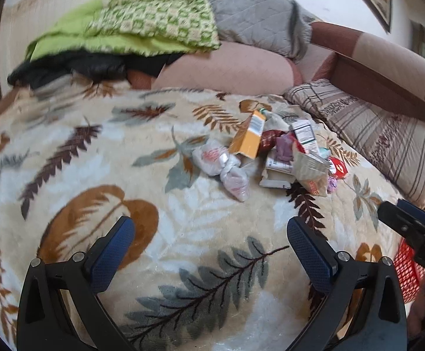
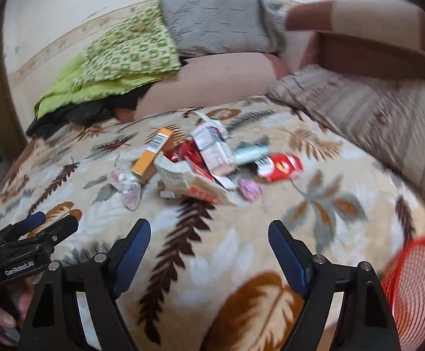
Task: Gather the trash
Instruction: 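Grasp the clear plastic bag with the left tool while the right tool grasps a white wrapper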
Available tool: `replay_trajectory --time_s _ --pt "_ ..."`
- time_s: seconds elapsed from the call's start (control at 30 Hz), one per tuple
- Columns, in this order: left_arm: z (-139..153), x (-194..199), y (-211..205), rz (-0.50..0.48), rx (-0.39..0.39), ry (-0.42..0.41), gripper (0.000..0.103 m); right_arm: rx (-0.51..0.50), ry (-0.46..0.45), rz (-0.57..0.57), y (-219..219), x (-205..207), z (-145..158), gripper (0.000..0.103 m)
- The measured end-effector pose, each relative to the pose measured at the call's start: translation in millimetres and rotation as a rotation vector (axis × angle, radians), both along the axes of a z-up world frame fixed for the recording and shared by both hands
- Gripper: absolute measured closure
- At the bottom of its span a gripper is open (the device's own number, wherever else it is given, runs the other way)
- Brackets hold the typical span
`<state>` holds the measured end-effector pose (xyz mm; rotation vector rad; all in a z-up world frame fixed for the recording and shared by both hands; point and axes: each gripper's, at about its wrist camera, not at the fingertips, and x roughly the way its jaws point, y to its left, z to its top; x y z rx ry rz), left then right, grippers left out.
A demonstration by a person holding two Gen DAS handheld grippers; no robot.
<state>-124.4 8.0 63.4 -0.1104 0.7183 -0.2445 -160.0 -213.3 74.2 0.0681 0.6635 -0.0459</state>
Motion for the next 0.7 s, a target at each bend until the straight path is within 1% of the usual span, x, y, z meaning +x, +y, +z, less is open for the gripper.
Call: replay_trajectory --time_s 0.1,0.13,0.17,0.2,0.27,0.3,0.33,0.37,0.4,0.43,0.47,0.5,0.53,0.63,0.7 --pt "-2.0 5.1 7.4 0.012 -0.044 0.028 0.000 -0.124 0.021 0.087 21.1 27.0 -5.4 0.017" --pt "-2.7 5.9 9.0 0.016 -0.053 0.033 0.001 -0.143 0.029 0.103 24.5 33.6 -7.4 0.017" --pt "-3.3 6.7 10.2 0.018 -0.062 0.040 0.003 -0.169 0.044 0.126 32.0 45.9 -12.3 0.017" --pt "-3.4 7.7 11.0 0.017 -0.067 0.045 0.007 -0.194 0.052 0.134 37.0 55.0 -15.8 0.018" --pt "-4.4 9.2 10.7 0.008 -0.073 0.058 0.011 -0.255 0.063 0.140 46.4 75.8 -24.1 0.019" --pt "-4.5 10.0 10.6 0.002 -0.077 0.062 0.012 -0.269 0.065 0.142 48.3 82.0 -26.0 0.024" --pt "-4.6 10.8 10.4 0.001 -0.076 0.065 0.014 -0.290 0.062 0.142 50.4 90.9 -29.2 0.030" --pt "-5.2 11.7 10.2 0.005 -0.074 0.070 0.016 -0.305 0.066 0.141 51.6 101.2 -34.3 0.033" --pt "-6.7 13.7 11.3 0.002 -0.087 0.081 0.016 -0.307 0.077 0.136 50.6 106.5 -36.0 0.044" --pt "-7.3 16.0 12.2 0.000 -0.095 0.088 0.016 -0.306 0.095 0.121 48.6 112.7 -39.4 0.050" --pt "-7.7 18.2 11.9 0.004 -0.099 0.093 0.016 -0.286 0.102 0.113 44.9 115.2 -41.3 0.051" --pt "-7.8 20.3 11.9 0.006 -0.097 0.094 0.016 -0.256 0.077 0.109 41.9 111.2 -38.4 0.056" --pt "-7.6 23.4 11.2 0.004 -0.096 0.095 0.016 -0.239 0.060 0.107 41.2 107.3 -36.0 0.057" --pt "-4.7 37.3 7.0 0.015 -0.093 0.088 0.016 -0.164 0.006 0.084 35.0 87.2 -24.2 0.058" --pt "-4.5 51.0 3.2 0.023 -0.116 0.100 0.016 -0.111 -0.020 0.065 30.8 75.8 -18.7 0.058"
